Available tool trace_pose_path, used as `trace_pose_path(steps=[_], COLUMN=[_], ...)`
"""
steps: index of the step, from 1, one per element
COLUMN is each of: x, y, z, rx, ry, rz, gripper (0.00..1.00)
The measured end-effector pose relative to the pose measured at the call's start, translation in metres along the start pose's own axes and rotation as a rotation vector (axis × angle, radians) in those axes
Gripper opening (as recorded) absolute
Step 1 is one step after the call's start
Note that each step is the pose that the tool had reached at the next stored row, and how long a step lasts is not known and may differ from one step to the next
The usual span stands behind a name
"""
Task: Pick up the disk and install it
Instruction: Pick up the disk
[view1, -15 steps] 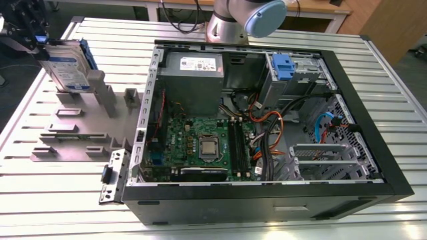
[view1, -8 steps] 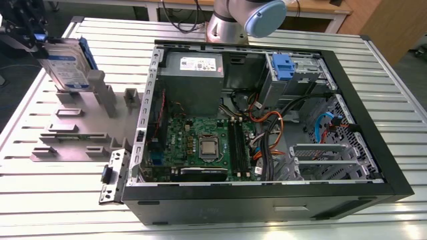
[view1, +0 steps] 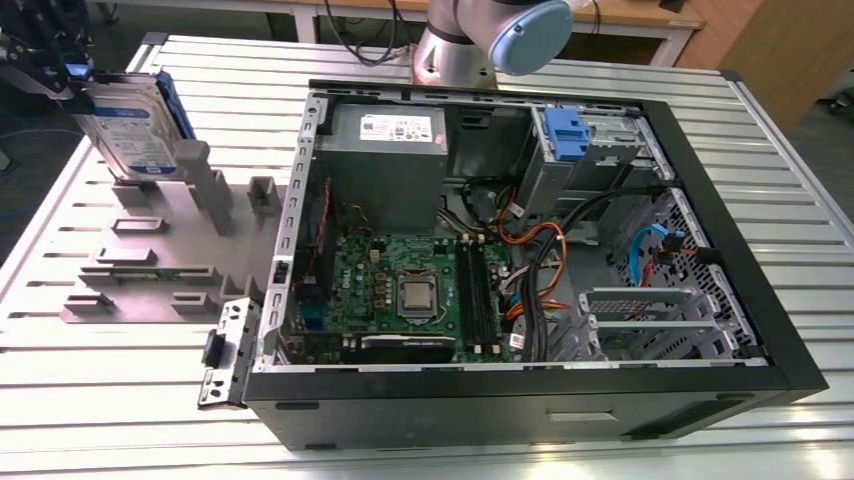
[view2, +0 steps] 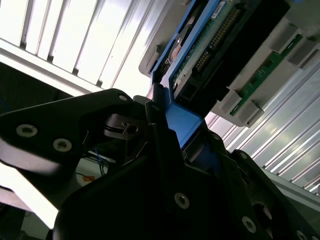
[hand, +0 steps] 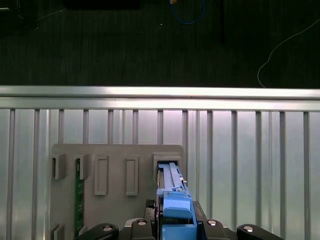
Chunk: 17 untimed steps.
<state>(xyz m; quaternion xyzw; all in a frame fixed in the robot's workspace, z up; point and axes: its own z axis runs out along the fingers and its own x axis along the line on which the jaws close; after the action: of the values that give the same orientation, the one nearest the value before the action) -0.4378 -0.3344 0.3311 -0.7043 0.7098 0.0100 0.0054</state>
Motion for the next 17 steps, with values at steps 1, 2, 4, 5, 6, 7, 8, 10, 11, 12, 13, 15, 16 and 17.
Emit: trace_pose_path(steps=[1, 2, 4, 5, 6, 7, 8, 10, 11, 12, 13, 15, 16, 17], x=[0.0, 0.0, 0.0, -0.0001, -0.0001, -0.0001, -0.0001, -0.0001, -0.0001, -0.0001, -0.0001, -0.0001, -0.0001, -0.0001], y=[0.0, 0.0, 0.0, 0.0, 0.0, 0.0, 0.0, 0.0, 0.0, 0.0, 0.0, 0.0, 0.0001, 0.0001], z=[-0.0006, -0.0011, -0.0022, -0.0028, -0.0033, -0.0038, -0.0042, -0.0048, -0.005, -0.005, -0.0051, -0.0054, -0.0058, -0.0062], rx=[-0.0001, -0.0001, -0.0001, -0.0001, -0.0002, -0.0001, 0.0, -0.0001, 0.0, -0.0001, -0.0001, -0.0001, -0.0003, -0.0004], ry=[0.0001, 0.0001, 0.0, 0.0, 0.0001, 0.0, 0.0, 0.0, 0.0, 0.0, 0.0, 0.0001, 0.0001, 0.0002], rz=[0.0, 0.0, 0.0, 0.0, 0.0, 0.0, 0.0, 0.0, 0.0, 0.0, 0.0, 0.0, 0.0, 0.0], gripper=[0.36, 0.36, 0.36, 0.36, 0.36, 0.36, 0.36, 0.36, 0.36, 0.36, 0.36, 0.36, 0.36, 0.36])
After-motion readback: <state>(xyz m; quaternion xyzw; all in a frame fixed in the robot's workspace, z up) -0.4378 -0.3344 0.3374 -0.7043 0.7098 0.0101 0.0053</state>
